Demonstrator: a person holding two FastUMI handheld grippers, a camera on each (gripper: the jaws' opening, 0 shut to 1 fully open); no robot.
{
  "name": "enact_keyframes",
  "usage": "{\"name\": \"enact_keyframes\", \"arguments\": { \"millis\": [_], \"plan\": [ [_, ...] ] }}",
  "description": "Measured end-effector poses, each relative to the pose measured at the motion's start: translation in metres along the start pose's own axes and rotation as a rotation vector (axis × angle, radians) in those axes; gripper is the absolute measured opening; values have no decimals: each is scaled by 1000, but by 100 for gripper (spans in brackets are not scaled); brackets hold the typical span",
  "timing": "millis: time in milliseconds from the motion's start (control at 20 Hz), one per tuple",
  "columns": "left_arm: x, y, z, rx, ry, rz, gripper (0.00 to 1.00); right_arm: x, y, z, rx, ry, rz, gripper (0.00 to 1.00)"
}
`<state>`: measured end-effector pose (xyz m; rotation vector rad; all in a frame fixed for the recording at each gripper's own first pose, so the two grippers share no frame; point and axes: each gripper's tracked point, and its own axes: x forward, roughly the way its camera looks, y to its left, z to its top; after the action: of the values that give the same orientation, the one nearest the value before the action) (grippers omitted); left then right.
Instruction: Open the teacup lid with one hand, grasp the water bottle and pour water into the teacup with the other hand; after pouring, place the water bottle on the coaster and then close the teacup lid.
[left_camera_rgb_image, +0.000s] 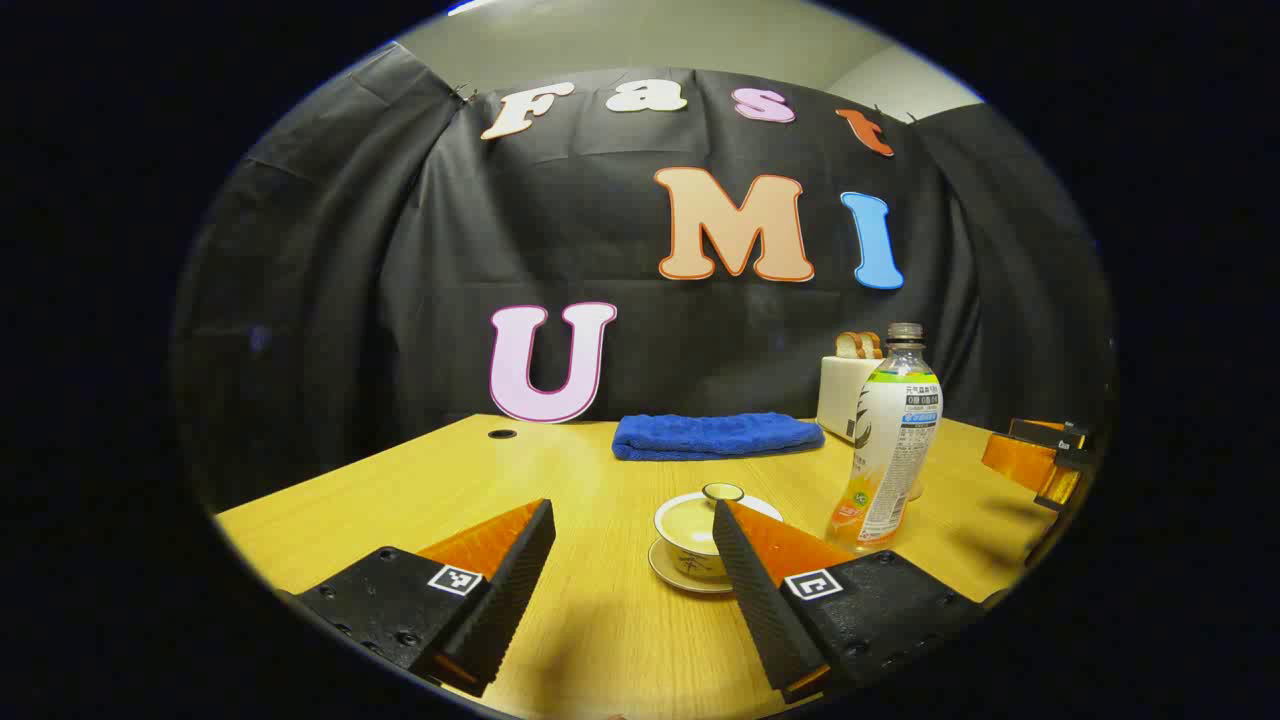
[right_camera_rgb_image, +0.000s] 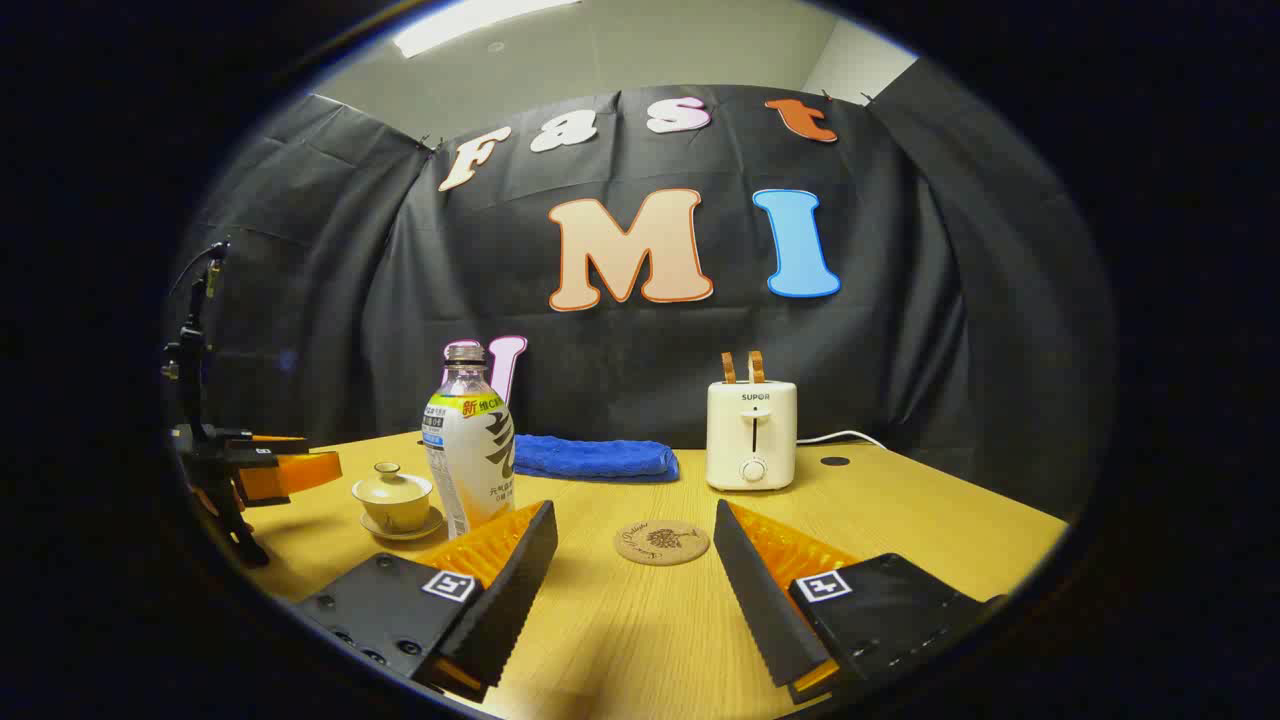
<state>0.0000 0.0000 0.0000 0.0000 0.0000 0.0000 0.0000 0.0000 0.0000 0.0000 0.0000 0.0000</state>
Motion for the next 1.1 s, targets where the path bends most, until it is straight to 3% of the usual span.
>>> {"name": "enact_keyframes", "arguments": {
  "millis": [450,1100],
  "plan": [
    [0,11,9,9,-58,47,94,0,-5,0,-1,-1,-27,96],
    [1,5,8,7,-57,22,94,0,-7,-1,-2,-2,-35,96]
  ]
}}
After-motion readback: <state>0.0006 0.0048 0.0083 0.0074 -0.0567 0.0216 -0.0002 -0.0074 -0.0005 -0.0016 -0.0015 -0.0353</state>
